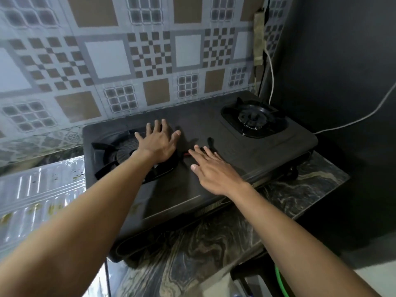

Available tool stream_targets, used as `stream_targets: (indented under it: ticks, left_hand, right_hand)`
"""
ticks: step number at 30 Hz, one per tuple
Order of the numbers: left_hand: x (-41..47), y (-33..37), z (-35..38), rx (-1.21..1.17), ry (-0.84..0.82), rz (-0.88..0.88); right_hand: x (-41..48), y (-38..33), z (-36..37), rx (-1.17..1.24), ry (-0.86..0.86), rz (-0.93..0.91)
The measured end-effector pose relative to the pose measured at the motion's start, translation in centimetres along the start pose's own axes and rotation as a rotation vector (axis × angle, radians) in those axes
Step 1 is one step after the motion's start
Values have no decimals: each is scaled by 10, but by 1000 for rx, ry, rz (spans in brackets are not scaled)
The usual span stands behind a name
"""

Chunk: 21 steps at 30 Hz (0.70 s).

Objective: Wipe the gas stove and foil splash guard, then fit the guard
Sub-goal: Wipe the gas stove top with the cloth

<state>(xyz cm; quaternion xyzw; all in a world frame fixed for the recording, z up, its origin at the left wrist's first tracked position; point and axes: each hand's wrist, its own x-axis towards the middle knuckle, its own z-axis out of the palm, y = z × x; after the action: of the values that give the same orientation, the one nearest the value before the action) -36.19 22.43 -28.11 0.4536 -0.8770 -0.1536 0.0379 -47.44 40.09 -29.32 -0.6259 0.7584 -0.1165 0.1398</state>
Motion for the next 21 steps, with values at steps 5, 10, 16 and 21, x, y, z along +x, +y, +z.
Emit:
stream_targets:
  ticks: [5,10,16,21]
  left_hand:
    - [-31,4,9,78,18,-46]
    - [-46,15,13,118,-10,-56]
    - [-55,20,17,202,26,0]
    - [-82,31,34,310,4,152]
  right_hand:
    - [-2,4,-4,-14,-33,-11]
    - [-12,16,-6,-45,-43,-42]
    - [-29,46,-15,-35,-26,-18]
    - [-37,76,-21,-35,-21,1]
